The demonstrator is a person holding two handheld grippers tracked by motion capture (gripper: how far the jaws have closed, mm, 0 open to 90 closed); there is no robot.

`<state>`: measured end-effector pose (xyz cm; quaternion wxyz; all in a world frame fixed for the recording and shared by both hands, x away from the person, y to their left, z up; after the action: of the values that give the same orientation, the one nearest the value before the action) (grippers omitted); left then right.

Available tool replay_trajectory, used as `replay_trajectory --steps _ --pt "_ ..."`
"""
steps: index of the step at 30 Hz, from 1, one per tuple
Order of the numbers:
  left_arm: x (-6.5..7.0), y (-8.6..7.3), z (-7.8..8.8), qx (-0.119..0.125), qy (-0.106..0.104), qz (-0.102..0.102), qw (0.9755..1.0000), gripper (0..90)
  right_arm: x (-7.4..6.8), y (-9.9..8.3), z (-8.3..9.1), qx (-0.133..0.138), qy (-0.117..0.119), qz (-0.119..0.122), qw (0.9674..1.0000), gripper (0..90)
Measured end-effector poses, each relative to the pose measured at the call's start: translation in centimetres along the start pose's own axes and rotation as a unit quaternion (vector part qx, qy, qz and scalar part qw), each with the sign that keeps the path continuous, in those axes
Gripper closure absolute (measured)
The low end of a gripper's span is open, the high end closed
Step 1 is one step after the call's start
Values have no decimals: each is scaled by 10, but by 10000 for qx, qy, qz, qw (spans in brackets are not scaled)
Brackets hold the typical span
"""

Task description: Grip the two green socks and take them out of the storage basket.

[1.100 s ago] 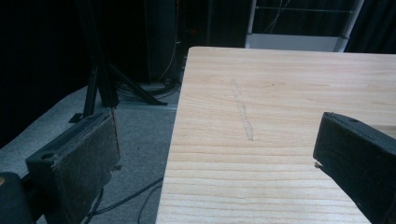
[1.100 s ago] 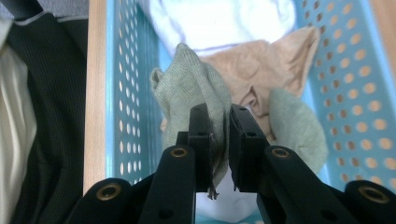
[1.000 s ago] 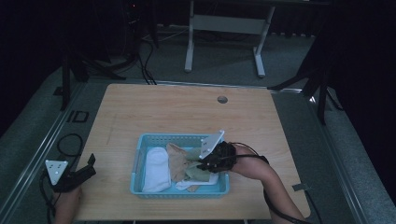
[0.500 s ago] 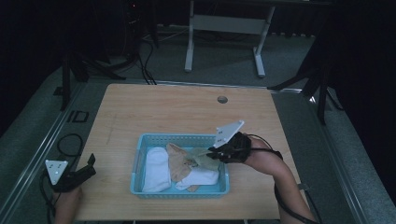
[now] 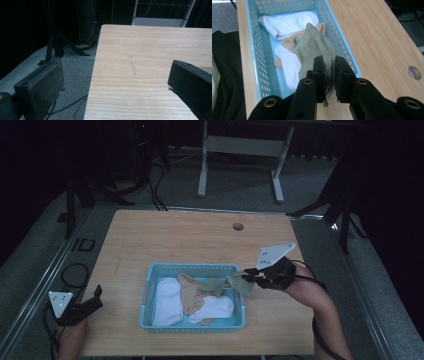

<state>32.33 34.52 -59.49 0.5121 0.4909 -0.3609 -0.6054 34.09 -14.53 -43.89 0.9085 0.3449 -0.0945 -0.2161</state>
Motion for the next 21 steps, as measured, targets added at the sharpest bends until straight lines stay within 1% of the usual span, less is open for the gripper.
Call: replay_trajectory --steps 2,3,5,7,8,10,12,14,15,17,18,19,20,21 --pt "0 0 0 7 3 -2 10000 7 2 -2 2 17 -20 -27 10000 802" --pt "0 0 0 9 8 2 10000 7 6 -9 6 20 -53 -86 9999 802" --pt "0 0 0 6 10 -1 10000 7 10 -14 9 34 -89 -168 9998 802" --pt "0 0 0 -2 12 -10 10000 7 14 -22 13 20 -132 -235 9996 802" --pt "0 0 0 1 9 -14 10000 7 17 -27 15 30 -170 -305 9994 802" --pt "0 0 0 1 17 -7 10000 7 21 -36 19 33 -184 -372 9991 802" --pt "0 0 0 8 16 -3 10000 7 26 -44 21 50 -221 -509 9984 802" --pt "0 0 0 3 25 -13 10000 7 30 -53 23 15 -270 -562 9981 802" --pt "0 0 0 2 40 -21 10000 7 31 -57 24 30 -282 -648 9975 802" --pt "1 0 0 5 22 -30 10000 7 35 -64 26 47 -295 -723 9969 802" --pt "0 0 0 6 23 -25 10000 8 37 -68 28 93 -296 -831 9961 802" --pt "0 0 0 5 21 -19 10000 7 37 -73 28 106 -267 -879 9957 802" --pt "0 0 0 5 11 -18 10000 7 38 -77 29 111 -276 -902 9955 802" --pt "0 0 0 13 18 -9 10000 7 40 -81 29 127 -285 -974 9948 802"
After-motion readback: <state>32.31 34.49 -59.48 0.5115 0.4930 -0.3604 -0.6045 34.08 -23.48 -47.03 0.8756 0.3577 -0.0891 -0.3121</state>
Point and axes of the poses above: each handheld gripper's, and its own axes: z roughly backward along the jaws, y roughly out of its top, x roughly to its right, the point moved 10 cm from there along -z, roughly forward along the jaws, and after that the axes turned 15 degrees about -z, right-handed, at the moved point
